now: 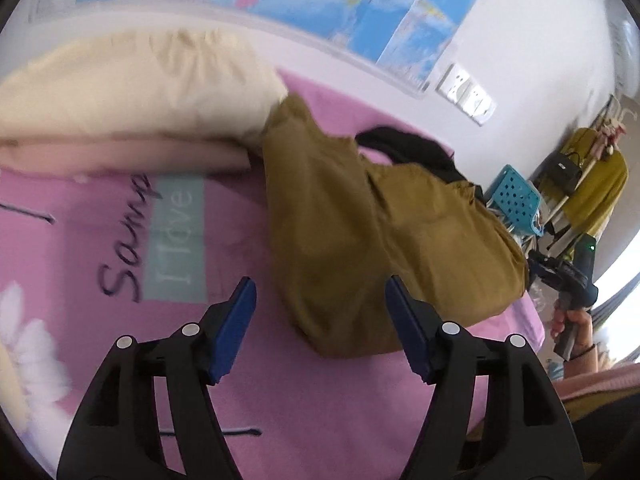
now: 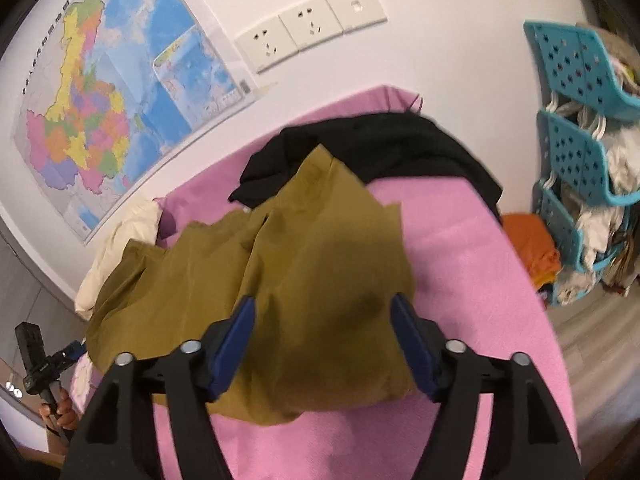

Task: Fold large clothes
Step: 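Release the folded jacket and hold both tools open above it, then grasp the folded olive-brown jacket bundle with both tools, then lift the jacket bundle with both tools and carry it toward the folded clothes stack, then lower the jacket bundle onto the cream and beige clothes stack with both tools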

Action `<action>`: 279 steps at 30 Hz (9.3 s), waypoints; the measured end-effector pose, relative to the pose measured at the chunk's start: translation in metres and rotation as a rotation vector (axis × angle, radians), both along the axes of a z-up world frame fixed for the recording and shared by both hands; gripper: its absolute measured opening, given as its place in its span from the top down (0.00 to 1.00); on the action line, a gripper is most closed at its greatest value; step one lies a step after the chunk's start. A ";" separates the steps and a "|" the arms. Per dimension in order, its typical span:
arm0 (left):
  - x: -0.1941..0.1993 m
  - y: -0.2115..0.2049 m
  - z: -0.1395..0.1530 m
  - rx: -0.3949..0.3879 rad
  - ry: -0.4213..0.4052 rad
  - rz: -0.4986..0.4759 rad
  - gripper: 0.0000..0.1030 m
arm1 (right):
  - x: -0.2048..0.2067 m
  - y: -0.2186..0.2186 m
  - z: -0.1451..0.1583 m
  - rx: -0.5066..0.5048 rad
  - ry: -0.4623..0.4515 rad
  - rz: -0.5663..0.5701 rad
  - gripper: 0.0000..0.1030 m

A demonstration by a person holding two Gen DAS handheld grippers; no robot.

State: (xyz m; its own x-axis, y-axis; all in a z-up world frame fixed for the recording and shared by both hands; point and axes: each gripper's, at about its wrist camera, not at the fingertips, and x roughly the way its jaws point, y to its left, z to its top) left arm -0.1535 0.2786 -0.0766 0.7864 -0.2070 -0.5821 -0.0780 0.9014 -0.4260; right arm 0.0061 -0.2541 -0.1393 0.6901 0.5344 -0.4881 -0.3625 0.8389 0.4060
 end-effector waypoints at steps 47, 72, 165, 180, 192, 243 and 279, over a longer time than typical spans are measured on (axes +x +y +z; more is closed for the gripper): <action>0.018 -0.038 -0.015 0.184 0.130 0.138 0.23 | -0.008 0.014 -0.014 0.103 0.099 0.120 0.37; 0.013 -0.048 -0.011 0.250 0.125 0.170 0.21 | 0.011 0.049 -0.006 0.045 0.107 0.135 0.37; 0.077 -0.058 0.088 -0.296 -0.111 -0.137 0.58 | -0.008 0.122 0.106 0.358 -0.062 0.290 0.79; 0.024 0.088 0.243 -0.025 -0.397 0.187 0.58 | 0.036 0.330 0.242 0.476 -0.262 0.631 0.79; 0.005 0.267 0.220 0.115 -0.412 0.496 0.58 | 0.044 0.538 0.218 0.399 -0.281 0.802 0.79; -0.064 0.265 0.087 0.186 -0.053 0.792 0.13 | 0.061 0.460 0.141 -0.099 -0.188 0.654 0.43; -0.001 0.149 0.022 0.358 -0.014 0.681 0.05 | 0.007 0.509 0.083 -0.247 -0.334 0.740 0.23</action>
